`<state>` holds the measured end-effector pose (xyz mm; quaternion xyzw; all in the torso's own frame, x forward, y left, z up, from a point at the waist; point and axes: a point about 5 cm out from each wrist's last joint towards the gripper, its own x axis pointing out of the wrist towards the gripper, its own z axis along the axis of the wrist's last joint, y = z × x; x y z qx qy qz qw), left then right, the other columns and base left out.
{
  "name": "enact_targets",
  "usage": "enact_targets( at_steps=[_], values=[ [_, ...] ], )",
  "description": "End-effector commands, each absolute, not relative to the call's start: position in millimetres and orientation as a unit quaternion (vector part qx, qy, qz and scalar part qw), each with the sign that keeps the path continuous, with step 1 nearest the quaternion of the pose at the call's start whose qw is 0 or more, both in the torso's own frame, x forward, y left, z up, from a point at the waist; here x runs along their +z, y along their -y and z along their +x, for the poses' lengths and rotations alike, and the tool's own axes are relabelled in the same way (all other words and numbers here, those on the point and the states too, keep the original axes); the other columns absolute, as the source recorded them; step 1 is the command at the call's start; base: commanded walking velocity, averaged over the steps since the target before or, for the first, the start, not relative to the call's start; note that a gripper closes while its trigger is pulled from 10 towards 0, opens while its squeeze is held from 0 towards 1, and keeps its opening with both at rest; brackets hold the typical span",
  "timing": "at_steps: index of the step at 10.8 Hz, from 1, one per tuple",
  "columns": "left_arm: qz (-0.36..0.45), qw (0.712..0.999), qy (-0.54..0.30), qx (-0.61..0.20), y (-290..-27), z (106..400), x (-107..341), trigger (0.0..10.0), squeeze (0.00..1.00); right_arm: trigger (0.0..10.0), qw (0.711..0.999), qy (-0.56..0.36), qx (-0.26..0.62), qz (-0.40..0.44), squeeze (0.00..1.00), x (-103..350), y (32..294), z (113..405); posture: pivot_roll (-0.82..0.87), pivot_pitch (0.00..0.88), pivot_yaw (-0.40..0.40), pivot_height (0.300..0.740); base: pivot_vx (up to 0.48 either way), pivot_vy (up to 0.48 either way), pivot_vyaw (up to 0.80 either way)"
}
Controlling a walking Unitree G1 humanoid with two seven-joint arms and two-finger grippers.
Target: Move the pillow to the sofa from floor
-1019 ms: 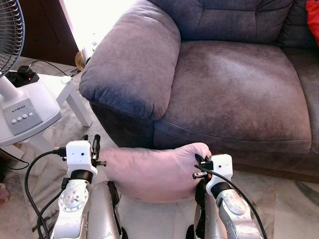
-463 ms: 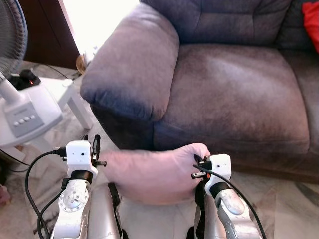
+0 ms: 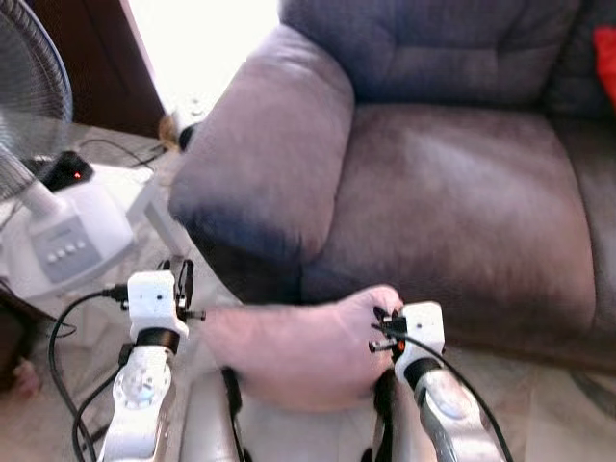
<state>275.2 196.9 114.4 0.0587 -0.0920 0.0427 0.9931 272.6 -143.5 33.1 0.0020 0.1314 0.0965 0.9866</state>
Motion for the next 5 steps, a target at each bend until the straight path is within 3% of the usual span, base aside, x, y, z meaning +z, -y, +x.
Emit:
enact_targets(
  at_steps=[1, 5],
  values=[
    [0.056, 0.994, 0.086, 0.045, -200.5, 273.5, 110.6, 10.0, 0.00, 10.0, 0.995, -0.006, 0.098, -0.001, 0.00, 81.5, 141.9, 292.7, 0.13, 0.120, -0.024, 0.642, 0.000, 0.000, 0.00],
    [0.056, 0.994, 0.087, 0.045, -201.0, 274.5, 111.0, 10.0, 0.00, 10.0, 0.994, -0.015, 0.107, 0.002, 0.00, 79.2, 139.0, 292.6, 0.13, 0.115, -0.024, 0.660, 0.000, 0.000, 0.00]
  ],
)
